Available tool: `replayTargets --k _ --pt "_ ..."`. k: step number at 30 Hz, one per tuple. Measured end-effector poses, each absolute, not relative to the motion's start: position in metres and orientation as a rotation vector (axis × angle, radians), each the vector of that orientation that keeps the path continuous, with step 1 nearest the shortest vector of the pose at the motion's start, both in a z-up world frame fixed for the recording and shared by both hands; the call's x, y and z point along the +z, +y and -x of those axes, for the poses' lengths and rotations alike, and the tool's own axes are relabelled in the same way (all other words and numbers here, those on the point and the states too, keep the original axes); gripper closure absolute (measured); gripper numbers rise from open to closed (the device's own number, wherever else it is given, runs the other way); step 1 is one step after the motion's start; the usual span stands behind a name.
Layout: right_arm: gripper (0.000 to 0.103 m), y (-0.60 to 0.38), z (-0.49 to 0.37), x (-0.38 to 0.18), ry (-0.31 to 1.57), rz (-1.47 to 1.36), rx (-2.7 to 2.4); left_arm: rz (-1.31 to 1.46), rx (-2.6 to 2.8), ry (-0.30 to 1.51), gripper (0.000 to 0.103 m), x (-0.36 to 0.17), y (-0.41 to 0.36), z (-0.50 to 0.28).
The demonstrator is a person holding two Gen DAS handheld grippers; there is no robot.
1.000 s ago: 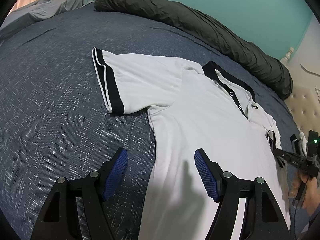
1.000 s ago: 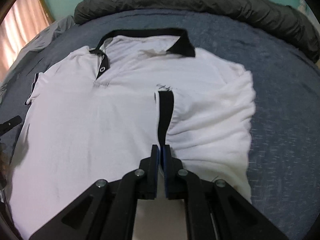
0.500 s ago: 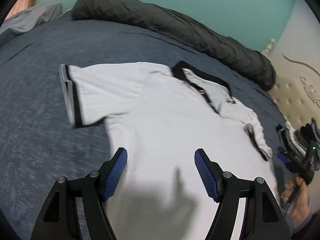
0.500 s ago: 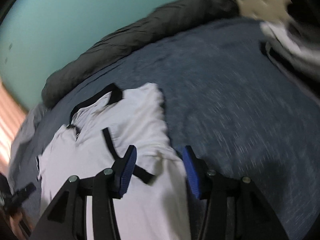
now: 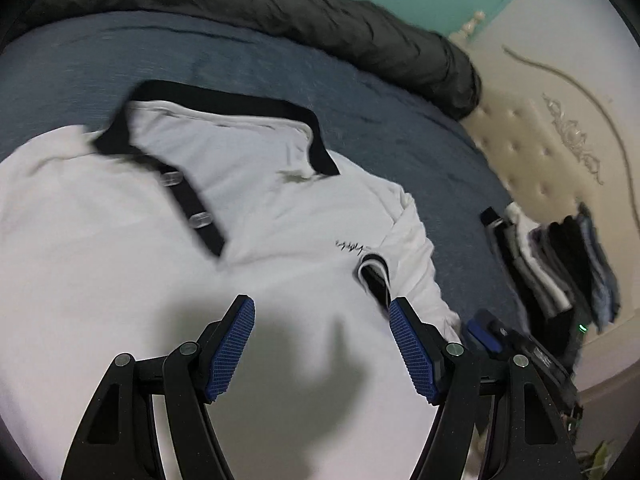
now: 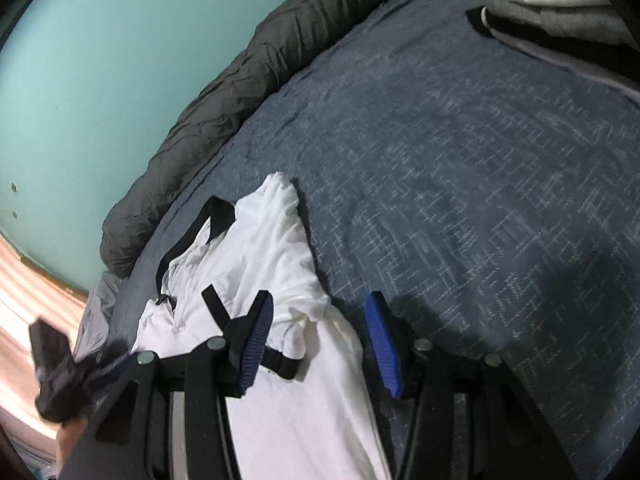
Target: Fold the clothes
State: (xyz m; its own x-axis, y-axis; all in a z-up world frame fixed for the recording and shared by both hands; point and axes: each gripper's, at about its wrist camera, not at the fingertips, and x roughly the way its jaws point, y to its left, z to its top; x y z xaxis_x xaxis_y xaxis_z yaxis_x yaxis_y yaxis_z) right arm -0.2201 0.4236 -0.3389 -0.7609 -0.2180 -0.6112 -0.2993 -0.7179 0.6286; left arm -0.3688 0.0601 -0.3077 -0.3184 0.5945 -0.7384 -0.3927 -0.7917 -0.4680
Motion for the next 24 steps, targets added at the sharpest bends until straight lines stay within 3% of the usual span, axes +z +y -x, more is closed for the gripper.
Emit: replayTargets --k 12,15,19,20,21,23,24 --pt "0.054 0.424 0.242 -0.35 1.187 1.161 2.66 1.338 2.069 -0.222 0.03 -0.341 0.134 0.403" --pt "0.054 0.418 0.248 -0.357 1.118 1.223 2.658 1.357 2.064 -0.223 0.041 -0.348 0.135 0.407" --pt "0.055 0.417 0.25 -0.36 1.083 1.205 2.669 1.357 2.046 -0.205 0.072 -0.353 0.137 0.408" --pt "0.062 0.417 0.252 -0.36 1.07 1.203 2.675 1.356 2.043 -0.195 0.08 -0.353 0.138 0.407" --pt "0.077 0.416 0.253 -0.361 1.051 1.208 2.676 1.356 2.04 -0.184 0.084 -0.353 0.139 0.407" --pt "0.091 0.418 0.253 -0.366 1.065 1.225 2.659 1.356 2.04 -0.167 0.087 -0.353 0.14 0.406" --pt "0.093 0.42 0.251 -0.368 1.073 1.222 2.656 1.356 2.043 -0.161 0.089 -0.352 0.139 0.405"
